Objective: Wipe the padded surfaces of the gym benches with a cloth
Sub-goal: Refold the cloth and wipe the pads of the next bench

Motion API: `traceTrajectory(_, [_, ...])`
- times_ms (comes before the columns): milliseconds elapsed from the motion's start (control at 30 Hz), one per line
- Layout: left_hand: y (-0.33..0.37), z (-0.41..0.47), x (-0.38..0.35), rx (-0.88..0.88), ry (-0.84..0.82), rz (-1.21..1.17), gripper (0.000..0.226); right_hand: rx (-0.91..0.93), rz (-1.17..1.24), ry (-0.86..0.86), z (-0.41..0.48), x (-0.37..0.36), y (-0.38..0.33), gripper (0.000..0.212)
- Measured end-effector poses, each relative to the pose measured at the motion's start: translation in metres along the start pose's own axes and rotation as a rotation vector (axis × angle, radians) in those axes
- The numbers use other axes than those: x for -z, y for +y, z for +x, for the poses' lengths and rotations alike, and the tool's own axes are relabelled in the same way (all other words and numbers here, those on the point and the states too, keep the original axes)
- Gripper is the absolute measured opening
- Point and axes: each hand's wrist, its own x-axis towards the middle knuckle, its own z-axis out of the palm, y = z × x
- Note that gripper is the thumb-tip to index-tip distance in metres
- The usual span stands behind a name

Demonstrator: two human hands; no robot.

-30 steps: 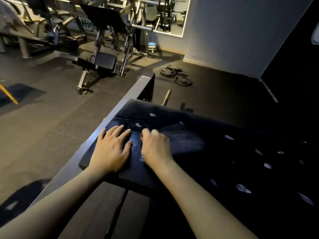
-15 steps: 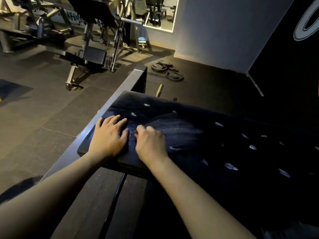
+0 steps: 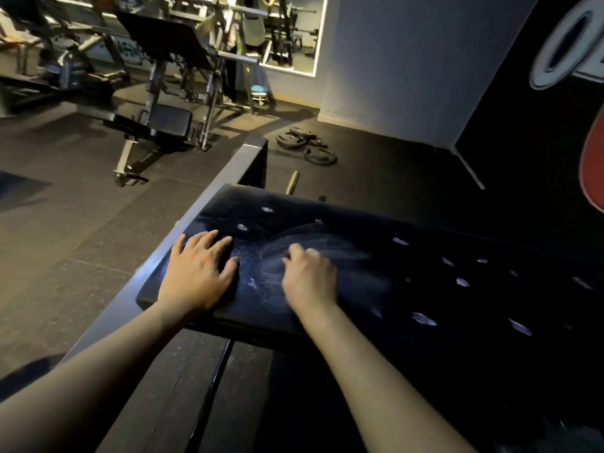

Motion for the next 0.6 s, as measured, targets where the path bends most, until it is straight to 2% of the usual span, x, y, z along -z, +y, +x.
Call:
traceTrajectory(67, [-0.003, -0.001, 0.0, 0.007, -0.004, -0.006, 0.061, 0.148, 0.021, -0.042, -0.006, 0.002, -0.002, 0.019])
traceTrajectory(100, [-0.003, -0.001, 0.0, 0.01, -0.006, -0.007, 0.062, 0.166, 0.014, -0.037, -0.007, 0.007, 0.011, 0.02])
traceTrajectory(267, [0.0, -0.001, -0.001, 0.008, 0.008, 0.006, 0.06, -0.177, -0.095, 0.059, 0.032, 0.028, 0.118, 0.021])
traceTrajectory(367, [0.001, 0.001, -0.001, 0.026, 0.03, -0.003, 0.059, -0.227, 0.004, 0.096, 0.072, 0.012, 0.1, 0.02])
traceTrajectory(433, [0.0, 0.003, -0.001, 0.03, 0.028, -0.016, 0.059, -0.108, 0.092, 0.053, 0.085, -0.007, 0.053, 0.021])
traceTrajectory(500, [-0.001, 0.003, 0.0, 0.029, 0.013, -0.027, 0.061, 0.123, 0.117, -0.05, 0.073, -0.018, 0.006, 0.023])
traceTrajectory(567, [-0.002, 0.001, 0.0, 0.028, 0.007, -0.028, 0.062, 0.35, 0.104, -0.148, 0.045, -0.013, -0.008, 0.023])
traceTrajectory(600, [-0.002, 0.0, 0.001, 0.029, 0.01, -0.032, 0.063, 0.405, 0.109, -0.163, 0.035, -0.008, 0.002, 0.023])
